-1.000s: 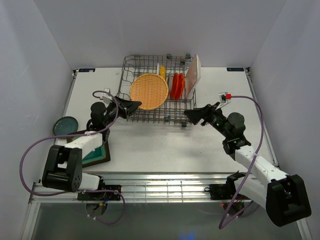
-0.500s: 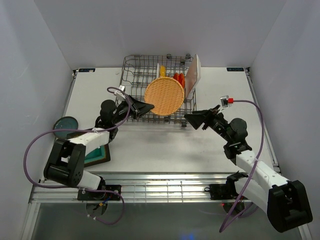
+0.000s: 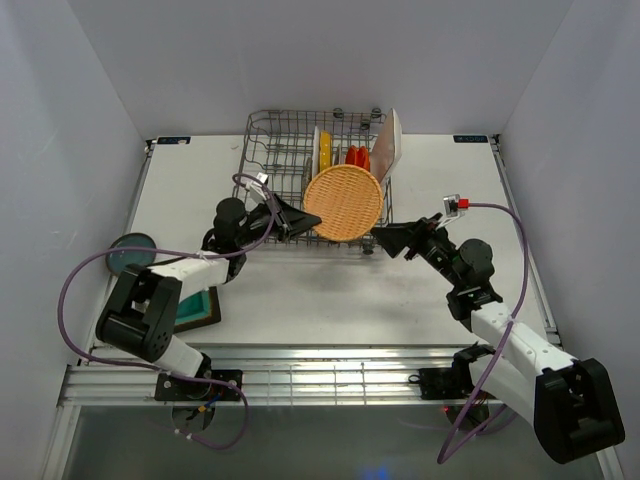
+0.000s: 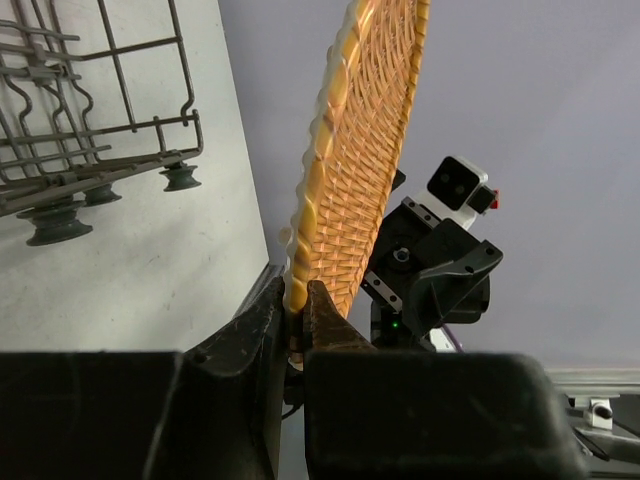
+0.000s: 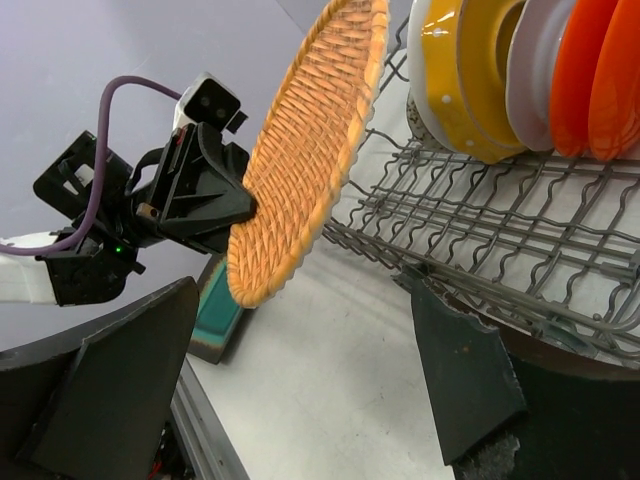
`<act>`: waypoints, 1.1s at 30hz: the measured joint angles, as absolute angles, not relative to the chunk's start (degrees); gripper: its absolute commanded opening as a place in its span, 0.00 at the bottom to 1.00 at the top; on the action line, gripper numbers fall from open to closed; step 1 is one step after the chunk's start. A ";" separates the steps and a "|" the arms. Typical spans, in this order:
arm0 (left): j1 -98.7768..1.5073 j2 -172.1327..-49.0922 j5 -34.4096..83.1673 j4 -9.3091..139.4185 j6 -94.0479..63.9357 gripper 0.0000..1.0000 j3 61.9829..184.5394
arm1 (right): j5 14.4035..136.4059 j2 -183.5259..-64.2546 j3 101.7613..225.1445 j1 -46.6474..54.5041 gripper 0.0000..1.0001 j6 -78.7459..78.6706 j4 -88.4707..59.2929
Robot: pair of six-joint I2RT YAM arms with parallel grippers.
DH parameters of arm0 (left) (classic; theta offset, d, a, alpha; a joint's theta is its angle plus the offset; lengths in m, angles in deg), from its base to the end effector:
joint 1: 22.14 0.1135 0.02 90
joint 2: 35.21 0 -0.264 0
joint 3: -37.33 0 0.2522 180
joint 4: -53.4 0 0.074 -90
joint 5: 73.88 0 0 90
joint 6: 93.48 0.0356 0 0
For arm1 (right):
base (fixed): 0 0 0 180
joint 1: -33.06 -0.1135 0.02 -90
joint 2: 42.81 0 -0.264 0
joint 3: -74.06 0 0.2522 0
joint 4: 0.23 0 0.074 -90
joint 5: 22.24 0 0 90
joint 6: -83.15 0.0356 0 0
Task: Load the plates into the dish rack
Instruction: Insert the plate into the dish rack.
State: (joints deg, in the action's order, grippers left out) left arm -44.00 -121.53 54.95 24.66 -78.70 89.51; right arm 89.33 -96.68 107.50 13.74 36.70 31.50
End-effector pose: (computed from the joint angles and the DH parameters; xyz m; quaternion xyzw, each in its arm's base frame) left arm 0.2823 -0.1373 0.2258 -0.1133 0.7238 -0.6385 0.2360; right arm 0.1898 0.0804 0.2597 -0.0108 0.6394 0.4974 0.5863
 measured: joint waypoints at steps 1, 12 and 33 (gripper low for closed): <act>-44.44 -122.03 55.36 24.59 -78.65 0.00 90.10 | 89.24 -97.05 107.50 13.74 0.90 36.74 31.55; -48.48 -126.82 59.08 24.53 -77.89 0.00 92.87 | 88.39 -97.66 107.39 13.74 0.60 37.53 31.63; -49.36 -126.82 59.65 22.17 -72.03 0.41 93.40 | 84.10 -96.96 106.76 13.74 0.08 41.51 29.91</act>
